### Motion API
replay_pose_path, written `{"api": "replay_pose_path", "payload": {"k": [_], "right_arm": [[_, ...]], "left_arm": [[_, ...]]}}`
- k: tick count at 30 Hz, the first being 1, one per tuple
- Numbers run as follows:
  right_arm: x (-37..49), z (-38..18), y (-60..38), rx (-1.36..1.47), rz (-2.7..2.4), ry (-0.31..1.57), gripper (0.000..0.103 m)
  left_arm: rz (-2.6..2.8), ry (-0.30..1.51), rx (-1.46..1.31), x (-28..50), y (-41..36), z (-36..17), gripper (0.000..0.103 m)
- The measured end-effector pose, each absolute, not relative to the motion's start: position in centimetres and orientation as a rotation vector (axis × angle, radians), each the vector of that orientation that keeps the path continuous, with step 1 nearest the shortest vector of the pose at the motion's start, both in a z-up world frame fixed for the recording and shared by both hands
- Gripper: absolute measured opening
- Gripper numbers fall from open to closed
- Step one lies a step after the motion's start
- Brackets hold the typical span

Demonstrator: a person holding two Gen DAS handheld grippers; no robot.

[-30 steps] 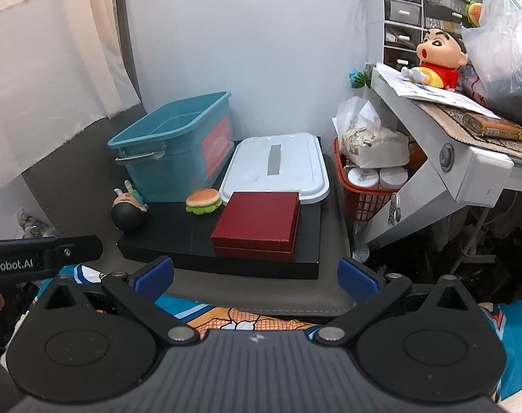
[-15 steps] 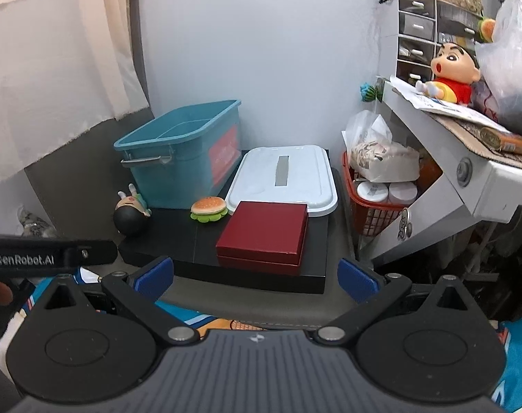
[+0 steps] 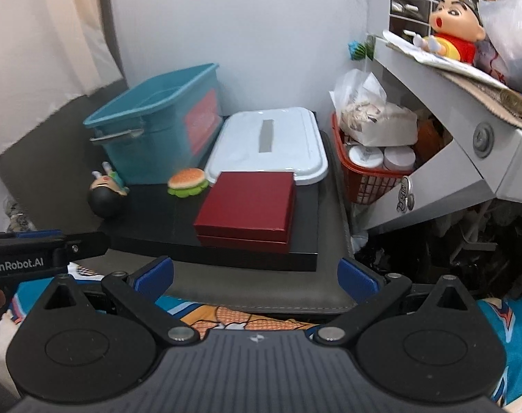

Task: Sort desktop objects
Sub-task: 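Lower the right tool over the dark red box and close on it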

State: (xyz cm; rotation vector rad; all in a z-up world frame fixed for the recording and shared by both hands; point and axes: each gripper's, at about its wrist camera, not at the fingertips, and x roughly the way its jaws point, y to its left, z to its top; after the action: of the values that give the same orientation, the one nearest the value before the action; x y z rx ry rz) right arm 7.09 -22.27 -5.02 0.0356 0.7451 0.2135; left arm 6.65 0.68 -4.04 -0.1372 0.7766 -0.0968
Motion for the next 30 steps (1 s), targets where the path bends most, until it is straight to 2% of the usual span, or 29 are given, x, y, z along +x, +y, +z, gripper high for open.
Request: {"api": "replay_pose_path", "payload": {"k": [4, 7, 10, 15, 20, 30], "right_arm": [[8.0, -5.8, -23.0, 0.063, 0.2, 0.76, 0.102], [8.9, -6.4, -23.8, 0.131, 0.191, 0.771, 0.086], [9.7, -7.0, -24.7, 0.198, 0.181, 0.781, 0.076], [11.0, -7.9, -25.0, 0.264, 0.167, 0.776, 0.075], [12.3, -8.5, -25.0, 0.322, 0.148, 0.769, 0.064], [14.5, -9.8, -25.4, 0.439, 0.129, 0.743, 0.062]], "left_arm": [[-0.112, 0.776, -0.121, 8.4, 0.0, -4.8, 0.066], [-0.134, 0.779, -0.123, 10.1, -0.4, -5.4, 0.064], [-0.159, 0.77, -0.094, 11.7, -1.1, -5.9, 0.063], [-0.204, 0.763, -0.062, 14.3, -2.0, -7.0, 0.062], [-0.246, 0.784, -0.07, 16.8, -2.8, -8.4, 0.059], [-0.337, 0.725, -0.103, 18.3, -3.7, -8.9, 0.059]]}}
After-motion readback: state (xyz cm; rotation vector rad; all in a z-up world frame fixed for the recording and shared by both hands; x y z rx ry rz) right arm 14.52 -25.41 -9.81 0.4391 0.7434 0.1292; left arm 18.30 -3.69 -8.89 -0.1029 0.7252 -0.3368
